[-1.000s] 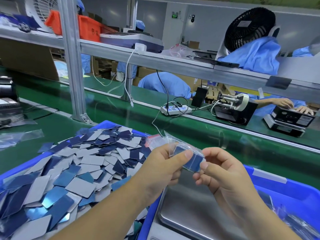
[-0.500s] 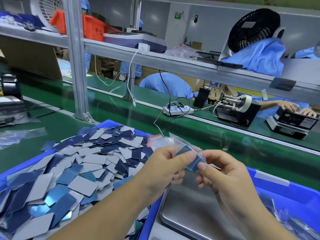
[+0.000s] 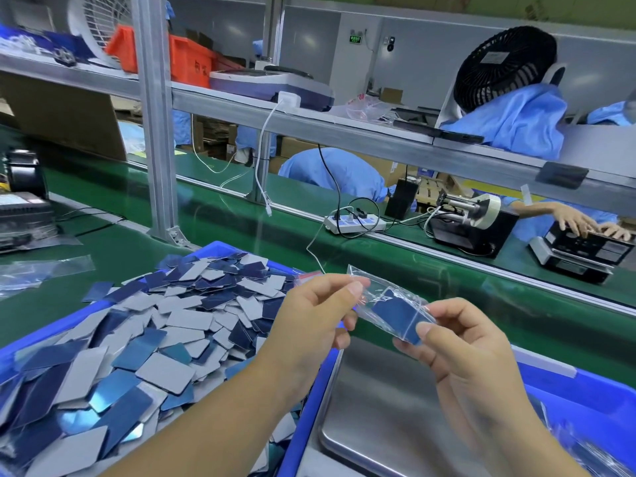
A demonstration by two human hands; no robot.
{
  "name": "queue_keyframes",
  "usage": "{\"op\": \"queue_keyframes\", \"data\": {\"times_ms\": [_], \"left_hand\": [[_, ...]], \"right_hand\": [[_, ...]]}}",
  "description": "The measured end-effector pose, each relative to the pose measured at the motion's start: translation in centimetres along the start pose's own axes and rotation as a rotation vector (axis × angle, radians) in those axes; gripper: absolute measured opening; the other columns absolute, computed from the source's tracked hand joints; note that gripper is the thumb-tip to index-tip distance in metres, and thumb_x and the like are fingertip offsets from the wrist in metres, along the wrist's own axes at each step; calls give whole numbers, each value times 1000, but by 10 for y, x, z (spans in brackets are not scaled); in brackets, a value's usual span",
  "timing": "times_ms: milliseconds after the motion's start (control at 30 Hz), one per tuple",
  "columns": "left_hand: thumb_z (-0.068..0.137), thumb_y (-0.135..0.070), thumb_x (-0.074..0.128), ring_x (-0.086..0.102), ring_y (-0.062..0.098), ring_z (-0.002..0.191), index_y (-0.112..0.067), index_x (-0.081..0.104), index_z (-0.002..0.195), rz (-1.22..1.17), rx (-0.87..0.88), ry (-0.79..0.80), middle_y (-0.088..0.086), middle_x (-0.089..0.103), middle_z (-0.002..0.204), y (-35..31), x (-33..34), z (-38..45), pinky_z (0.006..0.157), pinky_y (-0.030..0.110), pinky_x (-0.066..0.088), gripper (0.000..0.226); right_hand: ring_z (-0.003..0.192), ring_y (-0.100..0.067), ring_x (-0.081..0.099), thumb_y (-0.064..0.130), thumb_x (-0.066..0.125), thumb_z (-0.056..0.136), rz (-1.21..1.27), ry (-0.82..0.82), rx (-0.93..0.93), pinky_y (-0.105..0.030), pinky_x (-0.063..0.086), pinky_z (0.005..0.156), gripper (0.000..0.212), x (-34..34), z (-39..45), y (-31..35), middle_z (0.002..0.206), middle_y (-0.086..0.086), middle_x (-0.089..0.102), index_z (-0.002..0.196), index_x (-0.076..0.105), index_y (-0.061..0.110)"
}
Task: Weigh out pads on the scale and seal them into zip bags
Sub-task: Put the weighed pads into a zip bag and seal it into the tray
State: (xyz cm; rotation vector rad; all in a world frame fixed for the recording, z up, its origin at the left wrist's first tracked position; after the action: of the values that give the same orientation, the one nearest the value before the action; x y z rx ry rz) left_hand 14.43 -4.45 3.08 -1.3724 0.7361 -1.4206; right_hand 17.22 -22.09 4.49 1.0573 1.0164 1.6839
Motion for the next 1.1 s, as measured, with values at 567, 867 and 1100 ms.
{"op": "queue_keyframes", "data": {"times_ms": [567,867,1100], "left_hand": [[73,-32,78,47,10,55,-19,76,95,-51,-134,87,-6,58,72,6,10,-2,48,20,39,24],[80,1,79,57,13,56,-11,70,94,-63,-101,105,2,64,65,14,17,-5,52,22,49,20],[70,-19,77,56,12,60,-10,73,97,97,-78,138,2,67,73,13,18,-7,58,23,50,29]], "right_hand": [[71,-24,63,-8,64,80,21,-13,35,-30,58,64,31,0,-2,4,77,-11,65,68,70,20],[66,-18,63,20,76,59,-99,23,41,-23,54,59,24,8,-6,3,82,-13,73,83,77,19],[62,-7,63,6,78,70,-201,22,27,-18,50,53,26,10,-9,5,73,-2,74,82,79,29]]}}
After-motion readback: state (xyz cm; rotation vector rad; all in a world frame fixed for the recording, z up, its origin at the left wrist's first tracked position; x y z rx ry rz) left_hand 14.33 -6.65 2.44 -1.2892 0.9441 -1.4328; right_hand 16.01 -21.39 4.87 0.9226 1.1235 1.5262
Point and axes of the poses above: each hand's wrist, its own z-axis towards the middle knuckle, its own x-axis out of the palm, y = z × x, the point moved 6 cm from there along z, towards the middle knuckle
